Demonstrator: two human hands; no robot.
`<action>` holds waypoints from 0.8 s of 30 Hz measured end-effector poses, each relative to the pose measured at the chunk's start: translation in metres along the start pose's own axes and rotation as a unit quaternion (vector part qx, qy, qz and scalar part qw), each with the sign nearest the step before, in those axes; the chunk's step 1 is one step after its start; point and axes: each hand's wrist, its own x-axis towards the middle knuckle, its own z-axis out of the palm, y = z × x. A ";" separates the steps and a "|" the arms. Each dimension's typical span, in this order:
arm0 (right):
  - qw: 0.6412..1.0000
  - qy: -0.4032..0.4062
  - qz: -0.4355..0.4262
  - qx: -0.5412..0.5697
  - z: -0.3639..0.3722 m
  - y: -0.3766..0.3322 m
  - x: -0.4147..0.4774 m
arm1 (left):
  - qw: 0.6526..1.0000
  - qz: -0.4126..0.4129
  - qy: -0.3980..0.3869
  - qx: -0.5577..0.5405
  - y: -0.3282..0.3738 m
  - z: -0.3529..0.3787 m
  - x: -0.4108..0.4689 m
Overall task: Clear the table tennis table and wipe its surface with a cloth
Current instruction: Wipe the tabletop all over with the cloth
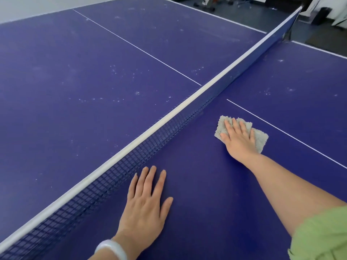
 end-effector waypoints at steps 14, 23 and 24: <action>0.996 -0.031 -0.043 0.076 -0.012 -0.104 0.056 | 1.000 0.015 0.007 -0.015 -0.003 0.001 0.001; 0.960 -0.041 -0.278 -0.018 0.032 -0.118 -0.067 | 1.000 0.004 -0.007 -0.023 -0.001 -0.001 0.001; 0.959 -0.039 -0.278 -0.025 0.029 -0.108 -0.063 | 1.000 0.003 -0.006 -0.024 0.000 -0.002 0.001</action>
